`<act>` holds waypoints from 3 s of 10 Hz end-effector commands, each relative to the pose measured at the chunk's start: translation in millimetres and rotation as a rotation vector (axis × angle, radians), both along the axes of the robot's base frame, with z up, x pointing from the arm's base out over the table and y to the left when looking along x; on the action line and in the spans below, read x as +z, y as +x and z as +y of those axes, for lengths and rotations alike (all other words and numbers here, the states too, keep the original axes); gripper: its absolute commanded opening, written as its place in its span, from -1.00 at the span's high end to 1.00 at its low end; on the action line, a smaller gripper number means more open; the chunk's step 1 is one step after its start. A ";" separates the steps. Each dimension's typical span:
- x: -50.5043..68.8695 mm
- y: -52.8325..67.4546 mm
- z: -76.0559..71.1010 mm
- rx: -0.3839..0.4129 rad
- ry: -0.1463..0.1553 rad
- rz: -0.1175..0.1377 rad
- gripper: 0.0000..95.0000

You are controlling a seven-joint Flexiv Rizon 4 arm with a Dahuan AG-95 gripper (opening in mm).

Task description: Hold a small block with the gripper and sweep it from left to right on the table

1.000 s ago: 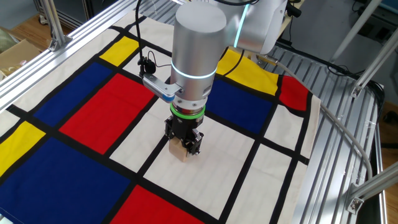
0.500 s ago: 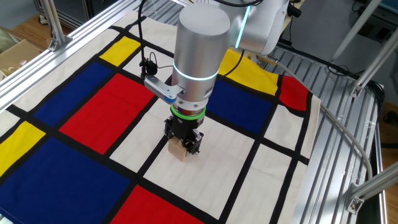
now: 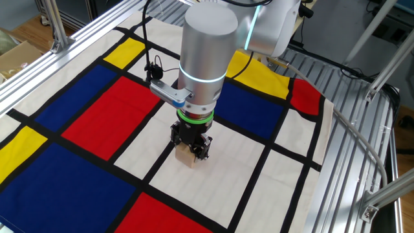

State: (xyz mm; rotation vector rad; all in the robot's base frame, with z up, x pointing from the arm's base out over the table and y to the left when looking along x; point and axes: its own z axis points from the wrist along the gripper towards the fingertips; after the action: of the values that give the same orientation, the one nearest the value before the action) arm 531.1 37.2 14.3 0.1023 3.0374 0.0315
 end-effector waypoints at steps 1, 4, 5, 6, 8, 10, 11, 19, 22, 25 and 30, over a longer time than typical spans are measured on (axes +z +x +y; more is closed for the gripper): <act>0.1 0.1 -0.4 -0.003 -0.004 -0.001 1.00; 0.1 0.1 -0.4 -0.002 -0.001 0.002 1.00; 0.1 0.0 -0.4 -0.003 0.001 0.004 1.00; -0.2 0.1 -0.3 -0.002 0.001 0.004 1.00; -0.6 0.3 -0.1 -0.002 0.004 0.004 1.00; -1.3 0.3 0.8 -0.003 0.010 0.003 1.00; -1.7 0.4 1.3 -0.004 0.010 0.004 1.00; -1.5 -2.1 8.8 -0.013 0.015 0.005 1.00; -1.5 -3.6 12.7 -0.018 0.015 0.003 1.00; -0.2 -5.1 16.9 -0.025 0.013 0.004 1.00; -1.2 -6.2 21.7 -0.029 0.020 0.003 1.00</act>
State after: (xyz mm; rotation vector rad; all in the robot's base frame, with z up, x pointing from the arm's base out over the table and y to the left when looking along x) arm 527.3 59.7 12.4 0.1530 3.0339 0.0351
